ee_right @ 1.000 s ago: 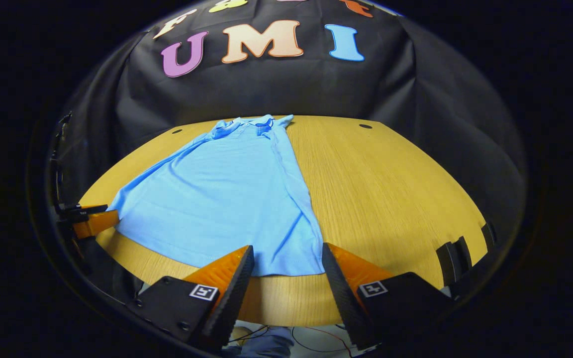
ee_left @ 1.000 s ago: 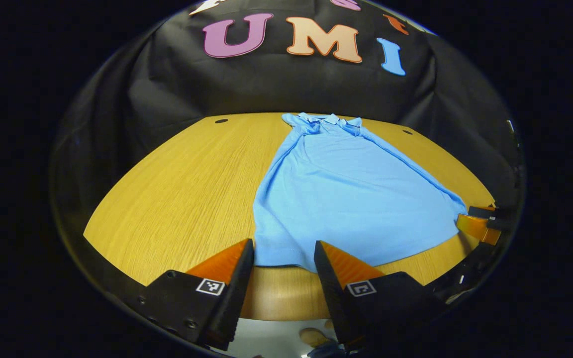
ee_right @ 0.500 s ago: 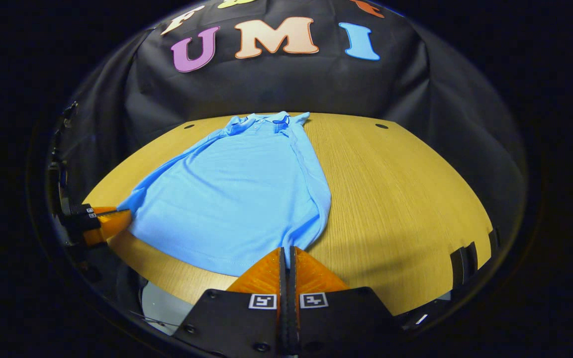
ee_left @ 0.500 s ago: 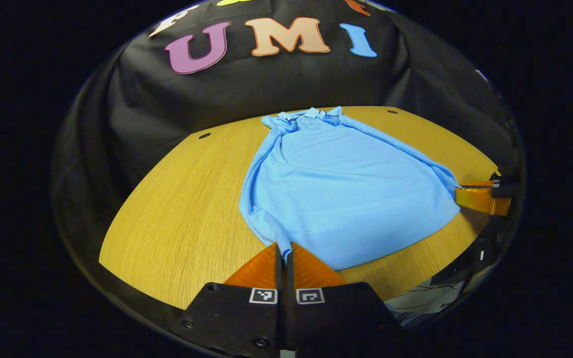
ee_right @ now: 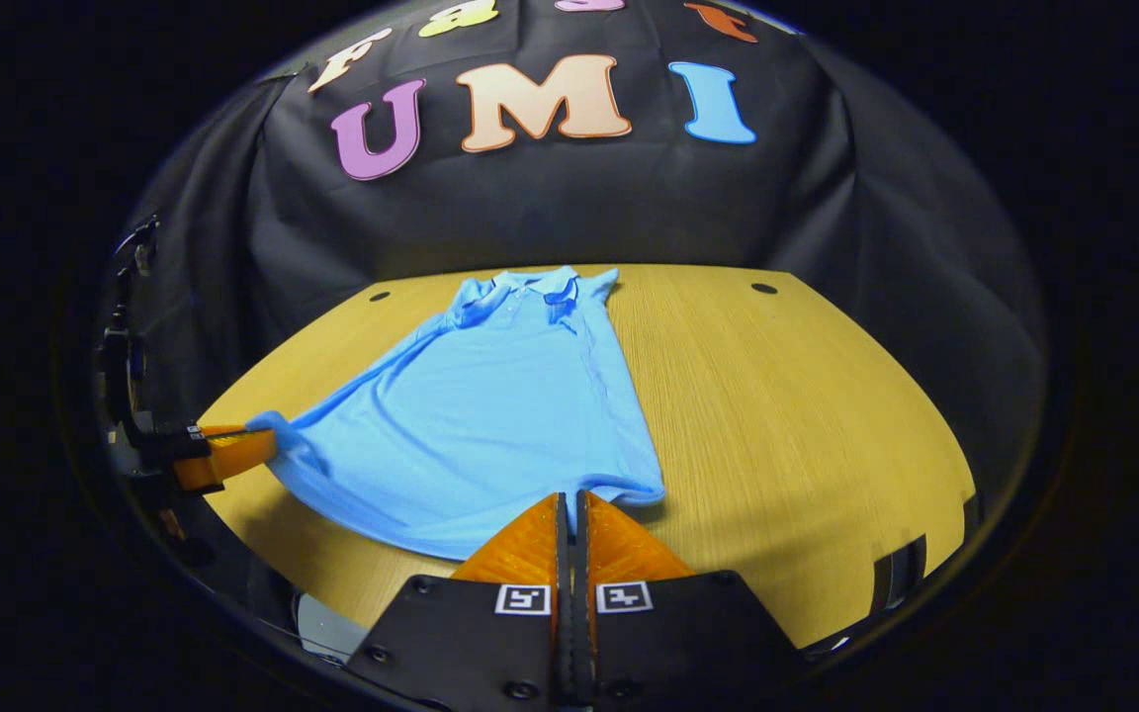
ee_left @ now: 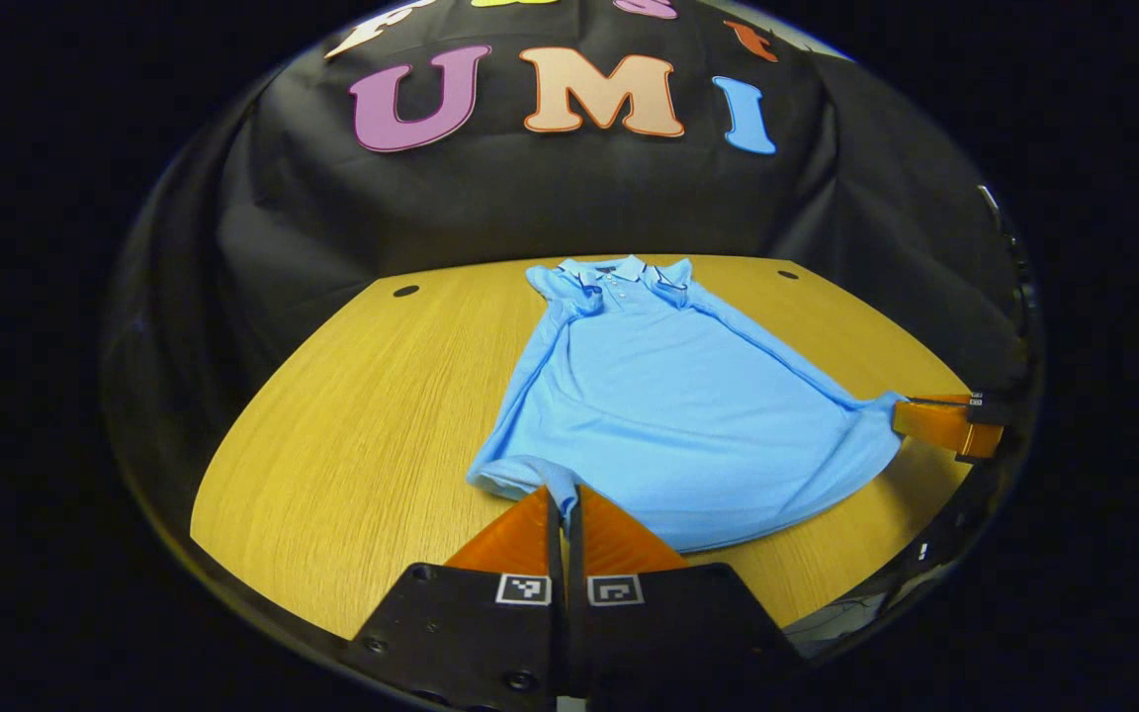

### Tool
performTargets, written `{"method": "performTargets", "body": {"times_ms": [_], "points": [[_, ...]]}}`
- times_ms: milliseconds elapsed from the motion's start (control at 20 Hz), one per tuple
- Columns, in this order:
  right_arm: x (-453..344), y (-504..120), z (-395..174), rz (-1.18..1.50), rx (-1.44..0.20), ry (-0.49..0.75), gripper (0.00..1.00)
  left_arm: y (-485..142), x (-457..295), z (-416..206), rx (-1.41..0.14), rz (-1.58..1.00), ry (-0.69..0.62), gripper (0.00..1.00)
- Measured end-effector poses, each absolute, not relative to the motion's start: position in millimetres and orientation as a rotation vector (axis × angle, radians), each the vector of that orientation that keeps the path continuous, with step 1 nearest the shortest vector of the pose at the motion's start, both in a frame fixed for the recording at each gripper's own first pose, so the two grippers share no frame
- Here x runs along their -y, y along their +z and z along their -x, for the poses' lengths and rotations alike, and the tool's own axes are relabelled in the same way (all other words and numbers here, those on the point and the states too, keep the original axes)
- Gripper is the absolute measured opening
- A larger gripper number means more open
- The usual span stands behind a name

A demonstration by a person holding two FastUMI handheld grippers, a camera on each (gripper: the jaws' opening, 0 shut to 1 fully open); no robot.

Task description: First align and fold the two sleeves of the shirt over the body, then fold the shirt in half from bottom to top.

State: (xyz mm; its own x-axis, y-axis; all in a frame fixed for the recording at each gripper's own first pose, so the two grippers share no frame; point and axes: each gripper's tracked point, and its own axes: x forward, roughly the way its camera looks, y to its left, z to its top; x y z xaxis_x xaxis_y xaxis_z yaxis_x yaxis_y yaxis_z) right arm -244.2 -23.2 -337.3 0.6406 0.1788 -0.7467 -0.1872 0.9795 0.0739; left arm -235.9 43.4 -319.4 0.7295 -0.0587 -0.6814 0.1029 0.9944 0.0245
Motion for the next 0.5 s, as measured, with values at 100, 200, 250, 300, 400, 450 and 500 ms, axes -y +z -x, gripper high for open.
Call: {"method": "performTargets", "body": {"times_ms": [100,200,250,300,400,450,500], "points": [[19.0,-328.5,219.3,-0.016,-0.832,0.211,0.02,-310.6,-41.3,215.7,-0.738,-0.044,-0.085,0.00],[15.5,-320.5,193.7,-0.037,-0.811,0.221,0.03,-301.0,-45.3,192.1,-0.708,-0.059,-0.065,0.00],[14.4,-317.3,182.3,-0.046,-0.802,0.226,0.03,-297.3,-48.0,180.4,-0.699,-0.065,-0.046,0.00],[14.2,-315.8,169.8,-0.048,-0.792,0.229,0.02,-294.7,-47.2,170.0,-0.695,-0.057,-0.042,0.00],[13.2,-315.2,145.3,-0.063,-0.779,0.231,0.02,-289.8,-45.2,149.0,-0.688,-0.032,-0.030,0.00],[13.2,-314.0,137.8,-0.070,-0.774,0.233,0.02,-289.3,-43.6,140.2,-0.687,-0.026,-0.029,0.00],[12.5,-312.7,129.0,-0.079,-0.770,0.237,0.02,-287.6,-42.6,132.4,-0.685,-0.023,-0.028,0.00]]}}
